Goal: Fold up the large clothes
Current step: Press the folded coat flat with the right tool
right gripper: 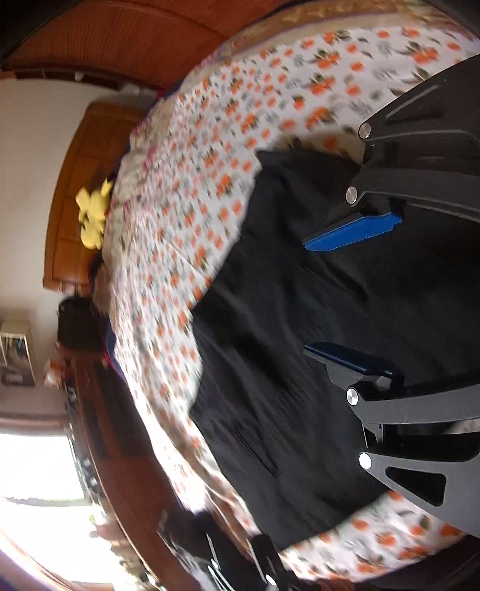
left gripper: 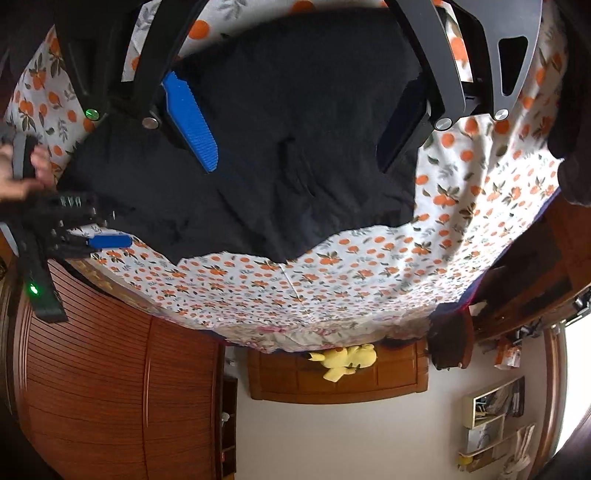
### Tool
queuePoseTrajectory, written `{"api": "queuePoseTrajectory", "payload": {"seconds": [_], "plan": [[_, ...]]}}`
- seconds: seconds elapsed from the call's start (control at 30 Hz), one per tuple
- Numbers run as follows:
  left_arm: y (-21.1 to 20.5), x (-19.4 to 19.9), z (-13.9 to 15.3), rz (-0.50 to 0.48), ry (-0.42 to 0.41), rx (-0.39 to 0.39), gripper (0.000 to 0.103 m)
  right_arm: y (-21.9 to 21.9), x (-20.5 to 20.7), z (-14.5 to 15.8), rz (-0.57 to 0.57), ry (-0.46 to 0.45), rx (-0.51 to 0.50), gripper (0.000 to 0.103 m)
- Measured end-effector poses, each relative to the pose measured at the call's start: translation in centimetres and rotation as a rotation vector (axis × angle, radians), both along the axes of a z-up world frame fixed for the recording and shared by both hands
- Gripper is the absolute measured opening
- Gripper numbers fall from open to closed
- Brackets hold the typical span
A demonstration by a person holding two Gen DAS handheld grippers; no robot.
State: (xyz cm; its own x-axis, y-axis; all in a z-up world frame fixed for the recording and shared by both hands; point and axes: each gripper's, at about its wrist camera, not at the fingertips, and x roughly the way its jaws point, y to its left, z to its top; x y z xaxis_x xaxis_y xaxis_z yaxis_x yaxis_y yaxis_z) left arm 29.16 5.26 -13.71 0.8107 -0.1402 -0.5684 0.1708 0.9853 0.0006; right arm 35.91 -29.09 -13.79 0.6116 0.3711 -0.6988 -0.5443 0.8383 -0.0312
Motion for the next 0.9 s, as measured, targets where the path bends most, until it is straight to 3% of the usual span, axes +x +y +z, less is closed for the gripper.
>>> {"api": "queuePoseTrajectory", "payload": {"seconds": [0.27,0.43,0.9], "plan": [[-1.8,-1.3,-1.7,-0.025,0.019,-0.026,0.089,-0.3,-2.1,-3.8,-0.017,0.086,-0.013,0.049],[-2.2,-2.2,-2.3,-0.033,0.02,-0.024,0.089,0.2,-2.5,-6.1,-0.019,0.087,-0.06,0.049],[-2.4,-4.9,-3.6,-0.079,0.004,-0.026,0.089,-5.2,-5.4,-1.0,-0.185,-0.034,-0.014,0.048]]}}
